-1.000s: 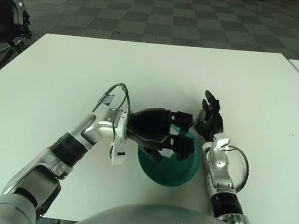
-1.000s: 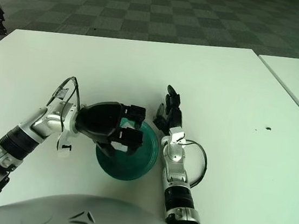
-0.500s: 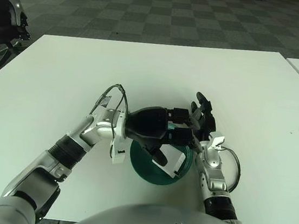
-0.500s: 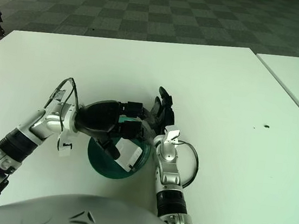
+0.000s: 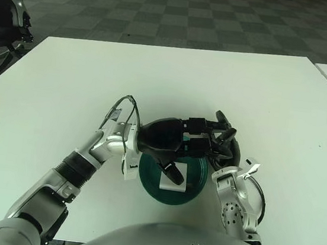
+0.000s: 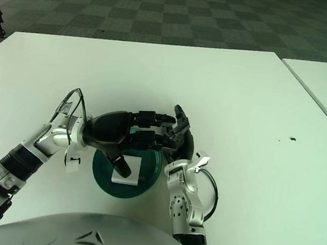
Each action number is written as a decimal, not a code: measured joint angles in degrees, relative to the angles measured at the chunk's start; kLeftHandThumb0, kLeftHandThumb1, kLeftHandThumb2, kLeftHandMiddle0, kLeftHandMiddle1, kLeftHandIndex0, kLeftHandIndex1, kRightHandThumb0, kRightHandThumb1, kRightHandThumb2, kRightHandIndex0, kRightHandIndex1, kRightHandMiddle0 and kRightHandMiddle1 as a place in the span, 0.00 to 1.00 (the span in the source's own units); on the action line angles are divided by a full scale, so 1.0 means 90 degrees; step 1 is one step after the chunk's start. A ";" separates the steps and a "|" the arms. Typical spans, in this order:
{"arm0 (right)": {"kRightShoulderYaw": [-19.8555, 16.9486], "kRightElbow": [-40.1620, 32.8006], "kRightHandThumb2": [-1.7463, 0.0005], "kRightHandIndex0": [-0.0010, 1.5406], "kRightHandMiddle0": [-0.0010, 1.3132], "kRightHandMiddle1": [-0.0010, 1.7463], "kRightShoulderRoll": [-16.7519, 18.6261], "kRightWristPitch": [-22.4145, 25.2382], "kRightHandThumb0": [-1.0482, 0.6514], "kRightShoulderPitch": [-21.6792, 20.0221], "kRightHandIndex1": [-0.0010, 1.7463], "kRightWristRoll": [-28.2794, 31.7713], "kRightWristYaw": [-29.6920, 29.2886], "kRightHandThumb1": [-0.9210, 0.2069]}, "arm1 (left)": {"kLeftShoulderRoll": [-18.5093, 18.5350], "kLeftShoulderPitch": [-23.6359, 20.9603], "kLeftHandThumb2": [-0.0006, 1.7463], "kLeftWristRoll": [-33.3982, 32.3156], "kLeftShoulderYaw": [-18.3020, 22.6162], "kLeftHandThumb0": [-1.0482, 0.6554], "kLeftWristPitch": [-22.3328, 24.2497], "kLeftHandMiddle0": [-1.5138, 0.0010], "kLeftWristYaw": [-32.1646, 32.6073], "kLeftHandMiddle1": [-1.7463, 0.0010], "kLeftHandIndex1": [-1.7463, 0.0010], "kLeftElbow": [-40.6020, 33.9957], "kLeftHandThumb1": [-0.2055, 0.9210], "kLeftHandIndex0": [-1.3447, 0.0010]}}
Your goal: Put the charger into the plate.
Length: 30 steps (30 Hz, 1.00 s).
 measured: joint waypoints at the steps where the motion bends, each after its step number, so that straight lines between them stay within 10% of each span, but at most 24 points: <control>1: -0.0024 0.0006 0.34 0.03 0.00 0.15 -0.0005 -0.0072 0.28 0.0017 0.00 -0.0016 0.0017 0.00 | -0.0003 0.0002 0.44 -0.0081 0.0012 0.04 0.0005 0.98 -0.0006 0.99 0.90 0.0030 1.00 1.00; 14: 0.0018 0.2174 0.43 0.05 0.00 0.15 -0.0347 -0.1974 0.19 -0.0953 0.01 -0.1453 0.0699 0.00 | -0.0100 0.0053 0.41 -0.1135 0.0533 0.00 0.0181 1.00 -0.0019 1.00 1.00 0.0141 1.00 1.00; 30: 0.0059 0.3479 0.47 0.08 0.00 0.19 -0.0514 -0.2578 0.16 -0.1824 0.01 -0.2668 0.0530 0.00 | -0.1870 0.1471 0.53 -0.4583 0.2398 0.00 0.0518 0.93 0.0712 0.99 0.81 0.0969 1.00 1.00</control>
